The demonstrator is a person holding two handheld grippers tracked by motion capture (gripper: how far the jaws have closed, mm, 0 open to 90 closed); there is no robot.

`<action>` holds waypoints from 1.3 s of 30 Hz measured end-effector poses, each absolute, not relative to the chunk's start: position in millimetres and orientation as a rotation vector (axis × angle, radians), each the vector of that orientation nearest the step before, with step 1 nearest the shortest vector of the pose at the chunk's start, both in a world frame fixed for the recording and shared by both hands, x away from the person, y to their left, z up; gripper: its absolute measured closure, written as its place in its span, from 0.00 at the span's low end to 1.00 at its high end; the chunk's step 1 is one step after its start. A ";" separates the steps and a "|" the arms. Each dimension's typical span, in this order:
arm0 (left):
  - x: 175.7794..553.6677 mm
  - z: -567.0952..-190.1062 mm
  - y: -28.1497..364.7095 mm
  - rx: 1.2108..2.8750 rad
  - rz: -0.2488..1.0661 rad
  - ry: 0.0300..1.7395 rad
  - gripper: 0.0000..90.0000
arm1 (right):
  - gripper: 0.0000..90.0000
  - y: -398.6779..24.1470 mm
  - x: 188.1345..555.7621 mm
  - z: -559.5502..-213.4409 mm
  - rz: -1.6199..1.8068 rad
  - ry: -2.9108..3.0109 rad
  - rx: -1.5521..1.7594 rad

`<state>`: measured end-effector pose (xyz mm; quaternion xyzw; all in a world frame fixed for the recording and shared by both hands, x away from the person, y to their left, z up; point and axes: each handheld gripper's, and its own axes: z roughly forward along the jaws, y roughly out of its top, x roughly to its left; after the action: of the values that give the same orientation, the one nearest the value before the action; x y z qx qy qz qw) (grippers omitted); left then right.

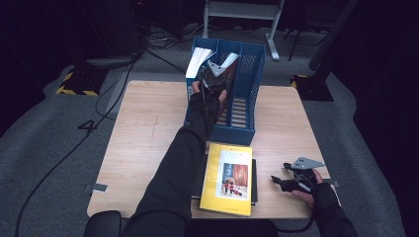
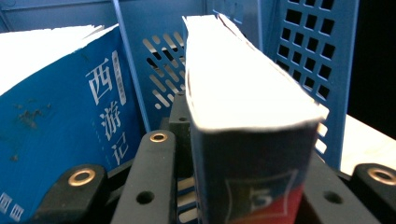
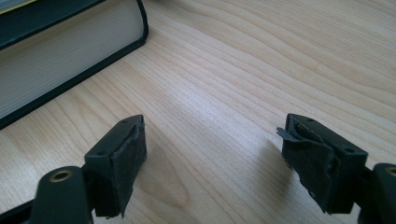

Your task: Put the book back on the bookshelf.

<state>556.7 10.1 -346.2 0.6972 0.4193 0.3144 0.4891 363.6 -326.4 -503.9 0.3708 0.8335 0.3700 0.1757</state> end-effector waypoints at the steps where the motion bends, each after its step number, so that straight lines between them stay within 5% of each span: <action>1: 554.9 -346.7 11.4 1.702 0.761 1.011 0.81 | 0.25 -326.6 363.7 -503.9 1.046 2.363 1.049; 39: 539.8 -338.0 24.9 1.793 0.688 0.959 0.73 | 0.24 -326.2 364.8 -504.0 1.047 2.367 1.054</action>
<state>539.8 24.9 -338.0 0.7339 0.3927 0.2818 0.4772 364.8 -326.2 -504.0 0.3716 0.8342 0.3692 0.1727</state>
